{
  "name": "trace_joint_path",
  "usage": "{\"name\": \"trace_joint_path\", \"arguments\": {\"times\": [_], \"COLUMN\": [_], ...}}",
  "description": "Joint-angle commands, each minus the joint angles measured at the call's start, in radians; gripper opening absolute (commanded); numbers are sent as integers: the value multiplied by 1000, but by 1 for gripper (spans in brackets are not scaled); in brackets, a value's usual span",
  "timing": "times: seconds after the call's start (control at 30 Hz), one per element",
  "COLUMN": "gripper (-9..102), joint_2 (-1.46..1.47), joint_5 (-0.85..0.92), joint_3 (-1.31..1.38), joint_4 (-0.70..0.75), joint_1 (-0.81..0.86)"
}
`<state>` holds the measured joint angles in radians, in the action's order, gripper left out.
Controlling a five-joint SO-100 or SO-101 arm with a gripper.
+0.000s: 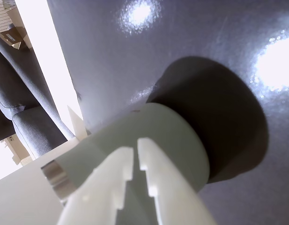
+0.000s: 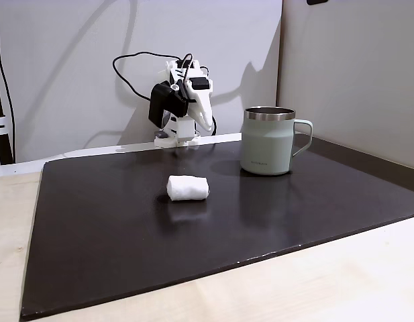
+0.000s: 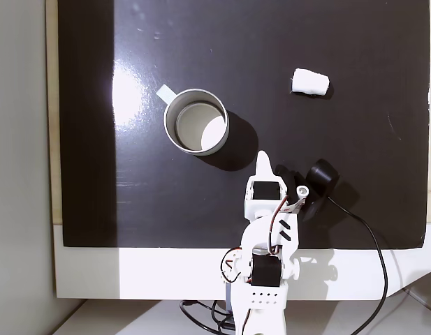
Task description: Grasp a gauze and put it in the cup.
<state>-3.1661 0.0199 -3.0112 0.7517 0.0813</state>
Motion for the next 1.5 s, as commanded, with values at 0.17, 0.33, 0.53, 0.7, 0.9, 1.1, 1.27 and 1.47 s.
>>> {"name": "trace_joint_path", "arguments": {"times": [0.17, 0.33, 0.53, 0.7, 0.9, 1.1, 1.27, 1.47], "gripper": [0, 0, 0, 0, 0, 0, 0, 0], "joint_2": [-11, -11, -11, 89, 480, 765, 868, 1091], "joint_5": [-35, -34, -35, -57, -190, -272, -298, -382], "joint_3": [8, 29, 127, 236, 555, 848, 956, 1169], "joint_4": [-11, 18, 81, 98, 137, 252, 296, 411], "joint_1": [12, 35, 34, 46, 74, 106, 107, 135]}}
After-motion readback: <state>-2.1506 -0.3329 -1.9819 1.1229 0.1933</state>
